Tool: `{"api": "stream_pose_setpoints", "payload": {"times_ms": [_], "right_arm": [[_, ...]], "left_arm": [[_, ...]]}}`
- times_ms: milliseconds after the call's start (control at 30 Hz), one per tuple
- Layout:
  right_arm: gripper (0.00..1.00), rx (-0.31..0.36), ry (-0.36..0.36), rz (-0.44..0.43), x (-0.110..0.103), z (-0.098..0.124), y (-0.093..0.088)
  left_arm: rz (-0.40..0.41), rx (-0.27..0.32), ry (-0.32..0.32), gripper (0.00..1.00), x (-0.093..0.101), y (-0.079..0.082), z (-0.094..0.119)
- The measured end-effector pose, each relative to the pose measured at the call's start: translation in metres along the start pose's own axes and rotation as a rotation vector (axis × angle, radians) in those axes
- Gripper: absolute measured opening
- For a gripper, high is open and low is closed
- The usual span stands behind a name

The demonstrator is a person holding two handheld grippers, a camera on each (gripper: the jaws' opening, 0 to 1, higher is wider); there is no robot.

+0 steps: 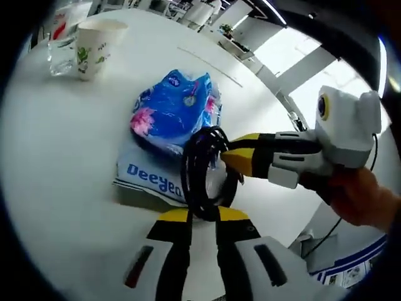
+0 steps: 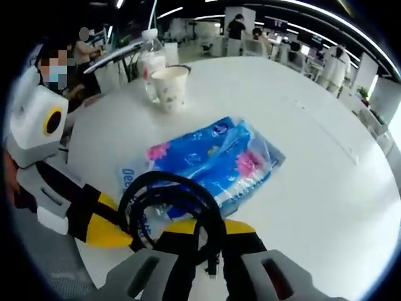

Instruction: Arrange the tabletop items into an orderly group along one side of the table until the central work area is clear of visible clutter.

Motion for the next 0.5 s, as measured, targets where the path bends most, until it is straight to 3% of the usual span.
{"api": "stream_pose_setpoints", "payload": {"times_ms": [500], "right_arm": [[0.03,0.058,-0.041,-0.082,0.002,0.039,-0.013]], "left_arm": [[-0.011,0.004,-0.031,0.02,0.008,0.007,0.007]]}}
Point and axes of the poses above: the point that each gripper's makers call its tool centre point, and the gripper's own axes: z roughly backward along the fingers, x roughly to its right, y roughly out of its top, the point moved 3 cm from there along z, roughly backward along the fingers, and after that the axes turned 12 degrees about x, right-handed, at the moved point
